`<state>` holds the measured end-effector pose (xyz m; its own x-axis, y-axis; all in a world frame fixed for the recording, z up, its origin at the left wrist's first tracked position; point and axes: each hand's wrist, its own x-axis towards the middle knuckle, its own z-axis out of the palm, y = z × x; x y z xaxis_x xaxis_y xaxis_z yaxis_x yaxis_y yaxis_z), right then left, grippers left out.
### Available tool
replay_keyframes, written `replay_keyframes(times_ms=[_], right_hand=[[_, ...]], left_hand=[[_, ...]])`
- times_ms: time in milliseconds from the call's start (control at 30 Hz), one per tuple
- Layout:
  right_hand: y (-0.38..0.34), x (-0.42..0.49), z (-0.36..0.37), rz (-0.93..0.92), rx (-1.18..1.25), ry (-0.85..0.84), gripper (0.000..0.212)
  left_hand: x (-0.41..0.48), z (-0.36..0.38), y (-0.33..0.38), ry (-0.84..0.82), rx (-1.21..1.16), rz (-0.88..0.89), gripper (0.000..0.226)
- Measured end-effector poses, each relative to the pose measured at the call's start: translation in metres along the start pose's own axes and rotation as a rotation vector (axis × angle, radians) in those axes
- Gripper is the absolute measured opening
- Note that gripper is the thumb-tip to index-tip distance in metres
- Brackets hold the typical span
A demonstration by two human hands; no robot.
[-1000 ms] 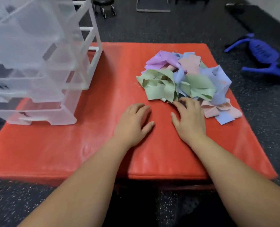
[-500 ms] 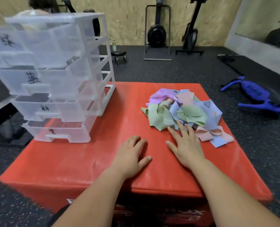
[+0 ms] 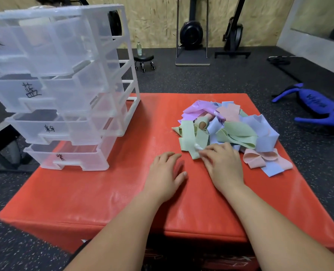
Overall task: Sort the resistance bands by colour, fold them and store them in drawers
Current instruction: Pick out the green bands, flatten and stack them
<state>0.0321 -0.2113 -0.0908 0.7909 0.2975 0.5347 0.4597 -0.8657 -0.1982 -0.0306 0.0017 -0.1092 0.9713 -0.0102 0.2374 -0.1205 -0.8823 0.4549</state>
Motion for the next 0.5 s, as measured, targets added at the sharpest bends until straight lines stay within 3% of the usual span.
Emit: replay_keyframes(times_ms=[33, 133, 300, 400, 500], right_hand=[[-0.001, 0.0, -0.003, -0.005, 0.057, 0.051, 0.01], [-0.009, -0.001, -0.019, 0.05, 0.34, 0.085, 0.017], [-0.023, -0.012, -0.043, 0.23, 0.807, -0.053, 0.03], [-0.022, -0.02, -0.051, 0.243, 0.795, -0.079, 0.022], [-0.024, -0.028, -0.059, 0.235, 0.661, -0.091, 0.011]], left_hand=[[0.001, -0.001, 0.001, 0.016, -0.033, 0.004, 0.066], [0.001, -0.007, 0.007, 0.074, -0.117, 0.052, 0.065], [-0.006, -0.018, 0.022, 0.146, -0.205, 0.104, 0.049], [-0.012, -0.023, 0.026, 0.159, -0.221, 0.095, 0.017], [-0.018, -0.028, 0.028, 0.14, -0.263, 0.086, 0.014]])
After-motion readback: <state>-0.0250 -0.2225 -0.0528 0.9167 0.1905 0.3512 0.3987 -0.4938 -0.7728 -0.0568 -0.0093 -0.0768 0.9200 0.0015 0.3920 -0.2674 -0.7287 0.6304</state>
